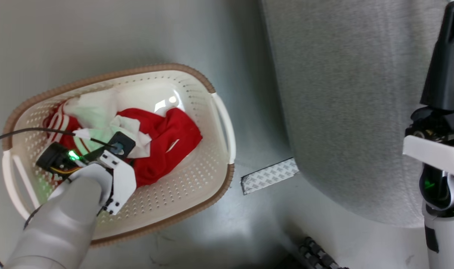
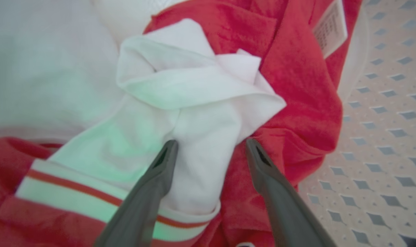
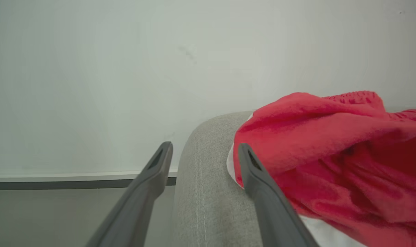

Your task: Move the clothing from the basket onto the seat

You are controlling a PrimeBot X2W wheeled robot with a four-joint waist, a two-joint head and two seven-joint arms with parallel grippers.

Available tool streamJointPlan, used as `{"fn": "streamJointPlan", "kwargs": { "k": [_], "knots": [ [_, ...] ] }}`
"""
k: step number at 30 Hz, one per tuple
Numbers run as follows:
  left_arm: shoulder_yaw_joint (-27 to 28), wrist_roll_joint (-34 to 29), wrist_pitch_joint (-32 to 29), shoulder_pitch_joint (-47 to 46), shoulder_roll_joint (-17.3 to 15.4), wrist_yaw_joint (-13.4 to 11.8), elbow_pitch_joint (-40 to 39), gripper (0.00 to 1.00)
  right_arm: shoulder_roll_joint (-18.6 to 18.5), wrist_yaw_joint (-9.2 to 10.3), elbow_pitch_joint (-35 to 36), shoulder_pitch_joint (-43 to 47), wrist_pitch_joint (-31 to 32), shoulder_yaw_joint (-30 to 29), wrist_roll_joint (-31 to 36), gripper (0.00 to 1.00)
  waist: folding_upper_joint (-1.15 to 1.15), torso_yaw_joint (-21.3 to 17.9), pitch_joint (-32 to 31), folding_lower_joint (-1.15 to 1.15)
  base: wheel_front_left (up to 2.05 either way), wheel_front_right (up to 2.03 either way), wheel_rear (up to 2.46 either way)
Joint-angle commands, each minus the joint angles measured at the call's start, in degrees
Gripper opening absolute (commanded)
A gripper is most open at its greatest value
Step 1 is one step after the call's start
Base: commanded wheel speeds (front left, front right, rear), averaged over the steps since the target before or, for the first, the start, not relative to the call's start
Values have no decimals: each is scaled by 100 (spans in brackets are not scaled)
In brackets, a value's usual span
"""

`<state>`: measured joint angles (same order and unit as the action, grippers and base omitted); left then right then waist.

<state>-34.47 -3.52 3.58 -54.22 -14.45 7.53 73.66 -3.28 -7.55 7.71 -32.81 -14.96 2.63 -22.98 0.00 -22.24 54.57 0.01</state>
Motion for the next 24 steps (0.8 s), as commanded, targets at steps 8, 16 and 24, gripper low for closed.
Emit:
{"fn": "streamJointPlan", "kwargs": {
  "k": [8,16,24],
  "knots": [
    [-774,296,-34,-58,-274,-8,30,100,54,13,296,127,-17,116,502,100,0,406,235,-1,20,20,20],
    [-1191,747,364,-174,-323,-8,26,0,51,13,333,128,-17,140,449,100,0,430,239,-1,3,3,3],
    [-1458,1300,666,-119,-212,-8,26,0,50,13,186,-4,-17,169,418,100,0,539,-207,-1,0,0,0]
  ]
}}
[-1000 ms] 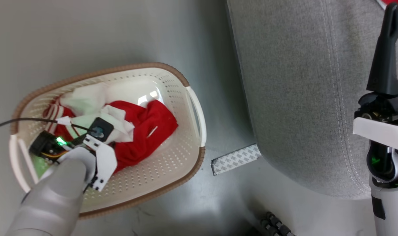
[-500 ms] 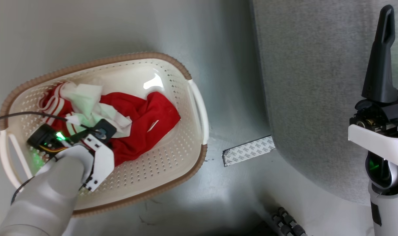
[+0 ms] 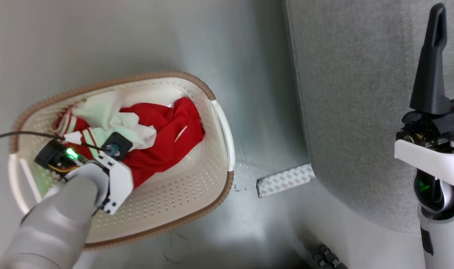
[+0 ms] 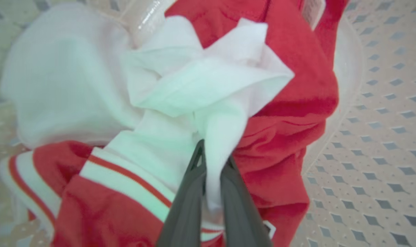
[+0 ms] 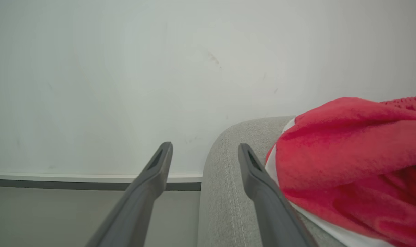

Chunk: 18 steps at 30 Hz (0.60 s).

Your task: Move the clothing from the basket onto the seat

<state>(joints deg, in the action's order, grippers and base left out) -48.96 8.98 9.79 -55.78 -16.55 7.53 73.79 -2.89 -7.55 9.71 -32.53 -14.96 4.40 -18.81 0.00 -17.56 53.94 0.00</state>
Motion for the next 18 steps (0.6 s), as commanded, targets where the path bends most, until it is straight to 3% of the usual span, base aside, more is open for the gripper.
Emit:
{"fn": "streamJointPlan", "kwargs": {
  "k": [1,18],
  "knots": [
    [-42,131,61,79,48,-8,12,0,11,13,-49,-22,-17,-12,28,100,0,113,-255,0,0,0,0],
    [-419,1259,536,1145,815,-8,-508,0,-110,13,-977,548,-17,49,162,100,0,994,-2939,0,0,0,0]
  ]
}}
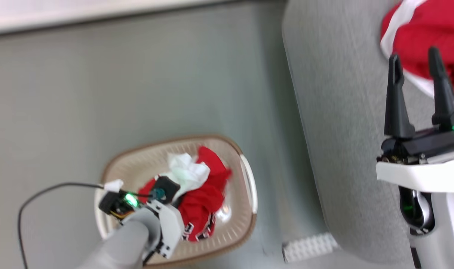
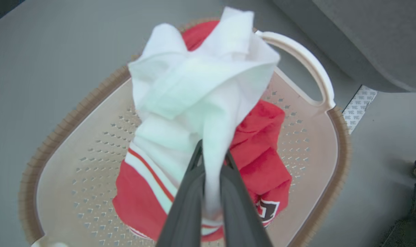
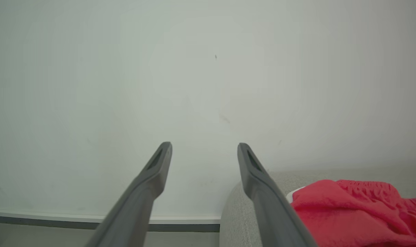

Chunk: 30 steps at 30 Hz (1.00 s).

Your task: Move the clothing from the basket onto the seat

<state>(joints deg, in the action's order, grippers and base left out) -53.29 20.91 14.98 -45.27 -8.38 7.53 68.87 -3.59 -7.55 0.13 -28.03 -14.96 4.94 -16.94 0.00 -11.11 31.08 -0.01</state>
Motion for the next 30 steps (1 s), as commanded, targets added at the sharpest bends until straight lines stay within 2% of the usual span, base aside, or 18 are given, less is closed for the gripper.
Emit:
{"fn": "streamJointPlan", "kwargs": {
  "k": [1,7,17,27,30],
  "knots": [
    [24,105,21,168,35,-8,-109,0,-81,13,-78,155,-17,-25,-45,100,0,418,-828,1,0,0,0],
    [290,330,17,610,-50,-29,-752,0,-240,13,-321,498,-17,-32,-246,100,0,722,-1597,1,0,0,0],
    [915,177,17,1332,-295,-205,-2137,0,-412,13,-664,1043,-17,31,-508,100,0,1191,-2550,1,0,0,0],
    [1396,116,17,1696,-397,-343,-3118,0,-448,13,-897,1494,-17,152,-688,100,0,1495,-3138,1,0,0,0],
    [1480,59,17,1644,-522,-404,-3481,0,-471,13,-933,1668,-17,172,-726,100,0,1607,-3277,1,0,0,0]
  ]
}}
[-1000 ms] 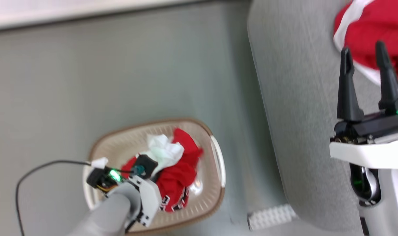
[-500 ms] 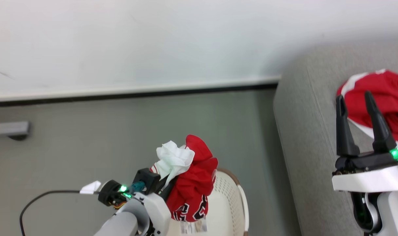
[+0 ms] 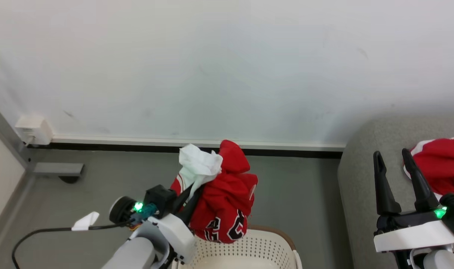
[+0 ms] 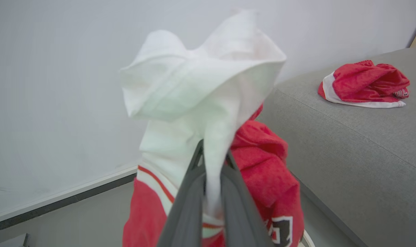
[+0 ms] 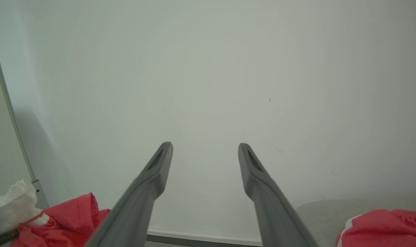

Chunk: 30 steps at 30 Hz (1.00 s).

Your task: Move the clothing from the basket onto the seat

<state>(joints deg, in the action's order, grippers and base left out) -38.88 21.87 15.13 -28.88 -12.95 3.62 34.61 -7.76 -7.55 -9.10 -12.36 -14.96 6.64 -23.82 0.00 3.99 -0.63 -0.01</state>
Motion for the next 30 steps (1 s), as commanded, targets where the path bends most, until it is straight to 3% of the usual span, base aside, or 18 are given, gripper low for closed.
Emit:
{"fn": "streamJointPlan", "kwargs": {
  "k": [1,11,25,30],
  "knots": [
    [47,-45,3,-17,-95,-31,-152,0,-57,13,-26,137,-17,11,-42,100,0,115,-134,1,0,0,0],
    [240,187,-366,-30,-384,-190,-1259,0,9,13,-81,333,-17,150,-76,100,0,169,-272,1,0,0,0],
    [281,308,-716,136,-566,-361,-2034,0,47,13,-63,264,-17,260,-109,100,0,145,-217,1,0,0,0],
    [271,352,-759,78,-550,-384,-2116,0,-44,13,-25,230,-17,742,-283,100,0,161,-190,1,0,0,0]
  ]
}}
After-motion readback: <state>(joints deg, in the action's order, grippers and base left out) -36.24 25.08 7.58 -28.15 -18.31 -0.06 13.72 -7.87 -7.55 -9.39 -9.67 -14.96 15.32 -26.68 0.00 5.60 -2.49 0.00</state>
